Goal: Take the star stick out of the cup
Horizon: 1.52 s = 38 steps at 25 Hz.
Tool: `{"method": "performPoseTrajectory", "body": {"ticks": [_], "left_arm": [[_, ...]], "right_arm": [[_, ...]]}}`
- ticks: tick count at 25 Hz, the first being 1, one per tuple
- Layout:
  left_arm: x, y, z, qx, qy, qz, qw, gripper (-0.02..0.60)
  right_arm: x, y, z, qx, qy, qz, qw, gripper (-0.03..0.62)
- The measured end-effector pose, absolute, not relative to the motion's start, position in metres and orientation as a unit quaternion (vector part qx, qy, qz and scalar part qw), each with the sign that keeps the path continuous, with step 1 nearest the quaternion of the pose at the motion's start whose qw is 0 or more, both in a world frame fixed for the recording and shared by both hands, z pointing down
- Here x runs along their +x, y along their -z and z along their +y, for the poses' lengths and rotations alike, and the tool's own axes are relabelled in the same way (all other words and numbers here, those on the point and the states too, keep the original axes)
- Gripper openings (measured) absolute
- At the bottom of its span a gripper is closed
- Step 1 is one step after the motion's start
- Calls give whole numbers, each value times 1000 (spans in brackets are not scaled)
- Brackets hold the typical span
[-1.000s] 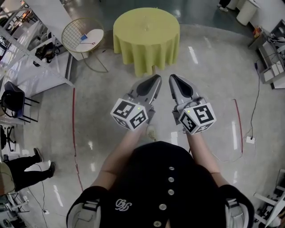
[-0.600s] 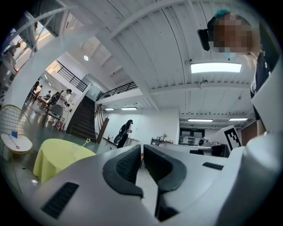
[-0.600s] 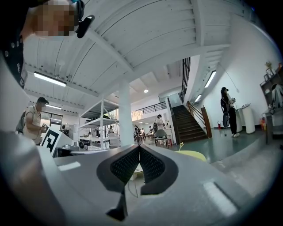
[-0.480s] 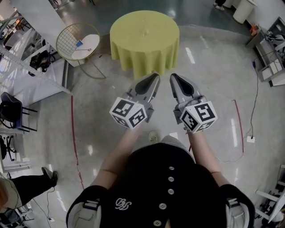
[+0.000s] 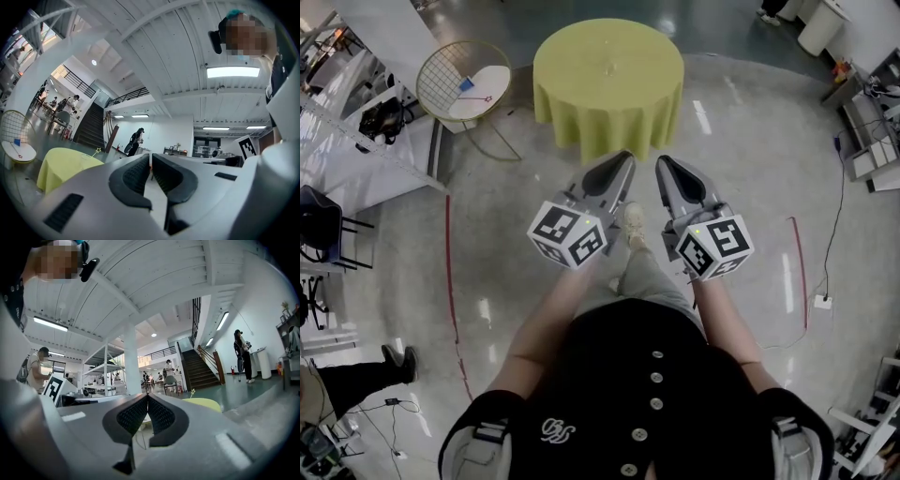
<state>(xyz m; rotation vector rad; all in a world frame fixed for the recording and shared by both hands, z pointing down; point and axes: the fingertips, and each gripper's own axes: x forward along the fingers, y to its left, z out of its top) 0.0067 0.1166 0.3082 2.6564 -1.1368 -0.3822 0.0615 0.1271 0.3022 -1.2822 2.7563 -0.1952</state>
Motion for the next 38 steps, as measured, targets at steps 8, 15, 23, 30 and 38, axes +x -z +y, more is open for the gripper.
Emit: {"method": "performPoseTrajectory", "body": {"ticks": [8, 15, 23, 30, 38], "left_arm": [[-1, -312, 72, 900, 124, -402, 111, 26], [-6, -320, 21, 899, 115, -405, 119, 26], [-3, -328, -49, 896, 106, -412, 126, 26], [-5, -333, -111, 886, 102, -429, 140, 26], [-9, -336, -186, 877, 103, -447, 145, 26]], "right_arm": [[52, -308, 74, -406, 76, 909, 55, 3], [45, -318, 25, -401, 87, 911, 49, 3], [48, -321, -49, -394, 89, 914, 43, 3], [47, -324, -117, -378, 99, 920, 32, 3], [44, -330, -195, -365, 108, 925, 19, 3]]}}
